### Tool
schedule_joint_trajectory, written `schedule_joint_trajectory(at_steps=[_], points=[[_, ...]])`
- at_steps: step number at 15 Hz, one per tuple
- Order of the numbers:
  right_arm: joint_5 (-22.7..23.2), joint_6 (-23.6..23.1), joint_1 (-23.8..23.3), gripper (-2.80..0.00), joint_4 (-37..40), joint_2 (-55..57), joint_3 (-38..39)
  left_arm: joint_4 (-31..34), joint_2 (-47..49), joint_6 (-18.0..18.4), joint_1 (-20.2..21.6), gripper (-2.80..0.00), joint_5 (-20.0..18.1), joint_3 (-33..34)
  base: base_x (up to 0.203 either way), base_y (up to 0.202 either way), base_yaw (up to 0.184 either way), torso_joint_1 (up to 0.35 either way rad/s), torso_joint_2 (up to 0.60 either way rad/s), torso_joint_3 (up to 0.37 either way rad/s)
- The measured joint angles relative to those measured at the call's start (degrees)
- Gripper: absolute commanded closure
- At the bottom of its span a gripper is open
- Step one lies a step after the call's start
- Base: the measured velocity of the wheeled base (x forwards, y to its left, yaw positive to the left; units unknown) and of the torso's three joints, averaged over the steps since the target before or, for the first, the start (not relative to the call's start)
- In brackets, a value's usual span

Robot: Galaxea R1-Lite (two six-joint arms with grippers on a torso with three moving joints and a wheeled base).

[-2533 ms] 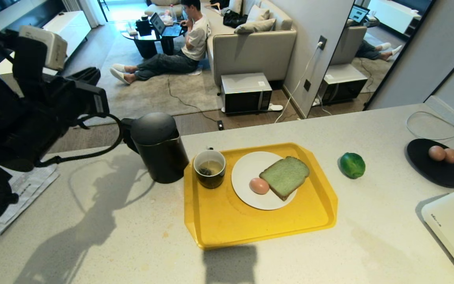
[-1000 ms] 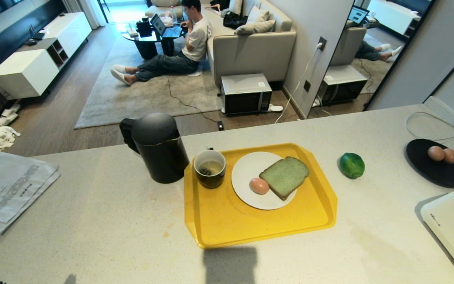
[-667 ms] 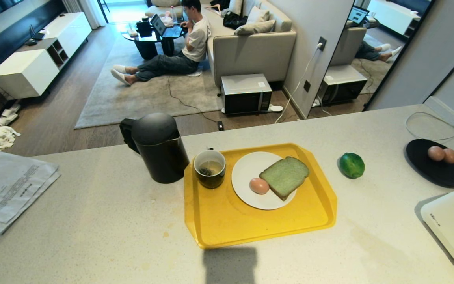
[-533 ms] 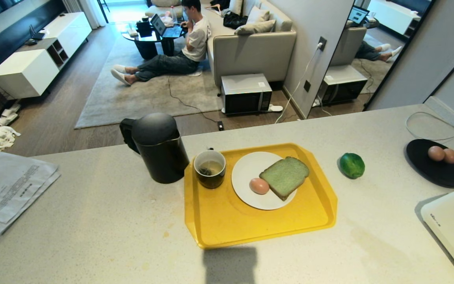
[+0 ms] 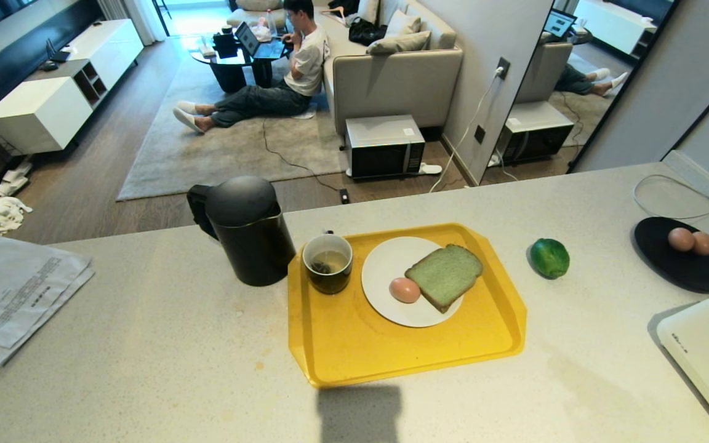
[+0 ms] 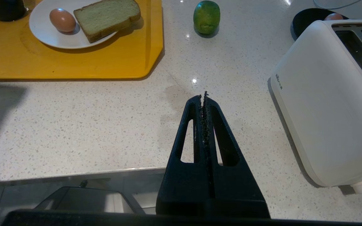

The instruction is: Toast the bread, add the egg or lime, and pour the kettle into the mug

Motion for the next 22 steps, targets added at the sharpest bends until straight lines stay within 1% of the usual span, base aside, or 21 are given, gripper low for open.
schedule_joint_trajectory(at_steps=[1,2,3,4,6,7,10,13,16,22], points=[[0.0,0.0,0.0,0.0,0.0,0.0,0.0,-0.5,-0.4,-1.4,0.0,0.0,-1.1,0.2,0.0,0.0,0.0,0.0,0.0,0.0],[0.0,0.0,0.0,0.0,0.0,0.0,0.0,0.3,-0.6,-2.8,0.0,0.0,-2.8,0.4,0.0,0.0,0.0,0.0,0.0,0.0],[0.0,0.0,0.0,0.0,0.0,0.0,0.0,2.4,-0.7,-3.8,0.0,0.0,-3.8,0.4,0.0,0.0,0.0,0.0,0.0,0.0],[0.0,0.0,0.0,0.0,0.0,0.0,0.0,2.7,-0.8,-4.7,0.1,0.0,-3.7,0.4,0.0,0.0,0.0,0.0,0.0,0.0],[0.0,0.0,0.0,0.0,0.0,0.0,0.0,2.4,-0.8,-7.9,0.1,0.0,-2.1,0.5,0.0,0.0,0.0,0.0,0.0,0.0],[0.0,0.0,0.0,0.0,0.0,0.0,0.0,2.3,-0.9,-8.4,0.1,0.0,-1.4,0.5,0.0,0.0,0.0,0.0,0.0,0.0],[0.0,0.0,0.0,0.0,0.0,0.0,0.0,2.2,-0.9,-8.6,0.1,0.0,-1.4,0.5,0.0,0.0,0.0,0.0,0.0,0.0],[0.0,0.0,0.0,0.0,0.0,0.0,0.0,2.2,-0.9,-11.4,0.1,0.0,-1.3,0.6,0.0,0.0,0.0,0.0,0.0,0.0],[0.0,0.0,0.0,0.0,0.0,0.0,0.0,2.1,-0.9,-12.7,0.1,0.0,-1.3,0.6,0.0,0.0,0.0,0.0,0.0,0.0],[0.0,0.0,0.0,0.0,0.0,0.0,0.0,2.0,-0.9,-13.3,0.1,0.0,-1.3,0.6,0.0,0.0,0.0,0.0,0.0,0.0]])
